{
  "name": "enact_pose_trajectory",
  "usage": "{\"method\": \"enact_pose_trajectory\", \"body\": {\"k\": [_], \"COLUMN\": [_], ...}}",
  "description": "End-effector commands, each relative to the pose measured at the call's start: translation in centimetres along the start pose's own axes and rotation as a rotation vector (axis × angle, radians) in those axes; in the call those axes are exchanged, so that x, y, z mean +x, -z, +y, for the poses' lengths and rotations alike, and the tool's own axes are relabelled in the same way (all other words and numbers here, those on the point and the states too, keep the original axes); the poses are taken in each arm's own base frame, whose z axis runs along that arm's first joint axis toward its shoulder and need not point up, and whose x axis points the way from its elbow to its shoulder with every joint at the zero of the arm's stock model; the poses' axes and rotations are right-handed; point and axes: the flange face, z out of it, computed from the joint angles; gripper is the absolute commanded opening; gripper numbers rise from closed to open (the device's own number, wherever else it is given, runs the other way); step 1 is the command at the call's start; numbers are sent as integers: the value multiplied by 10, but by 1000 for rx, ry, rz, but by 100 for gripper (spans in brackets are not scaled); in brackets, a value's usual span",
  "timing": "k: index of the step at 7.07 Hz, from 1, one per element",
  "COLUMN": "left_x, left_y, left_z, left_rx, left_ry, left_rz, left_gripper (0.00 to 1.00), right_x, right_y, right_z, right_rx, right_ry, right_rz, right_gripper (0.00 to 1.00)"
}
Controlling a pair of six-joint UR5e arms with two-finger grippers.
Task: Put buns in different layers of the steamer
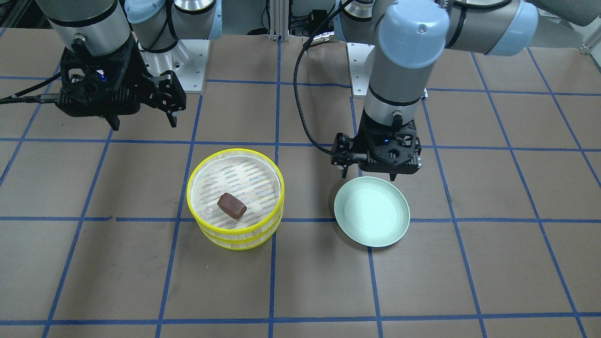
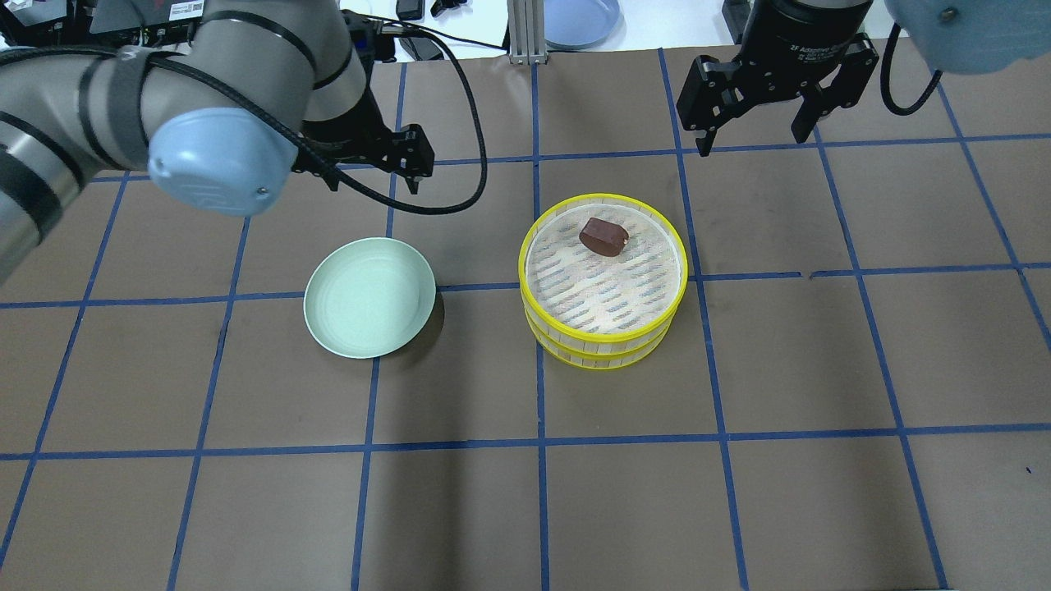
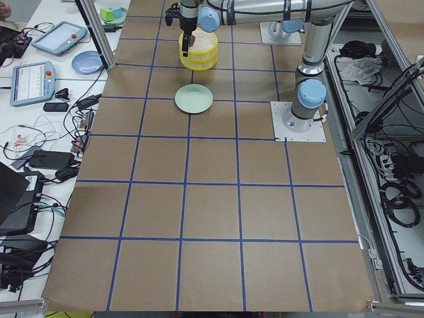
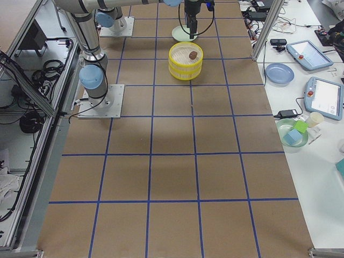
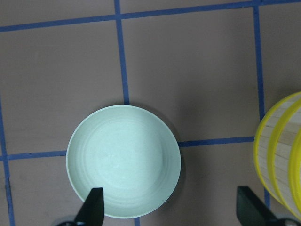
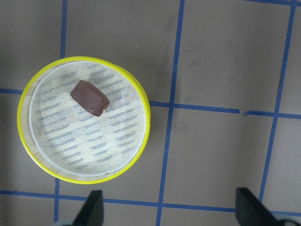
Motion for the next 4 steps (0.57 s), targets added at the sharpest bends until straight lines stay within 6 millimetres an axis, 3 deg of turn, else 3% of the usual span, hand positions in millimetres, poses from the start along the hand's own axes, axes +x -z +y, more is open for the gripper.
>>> {"method": "enact_pose_trajectory", "body": {"k": [1, 3, 4], "left_x": [-44, -59, -56], "left_y": [40, 85, 92], "left_z": [11, 16, 17], "left_rx": [16, -16, -5], "left_ry": [10, 39, 52], "left_rz": [0, 7, 47], "left_gripper": [100, 100, 100], "right_x": [0, 1, 0], "right_y": [-1, 0, 0], "right_z": [0, 0, 0], "right_rx": [-4, -2, -2], "right_ry": [-1, -1, -1], "right_rz": [0, 0, 0], "right_gripper": [100, 100, 100]}}
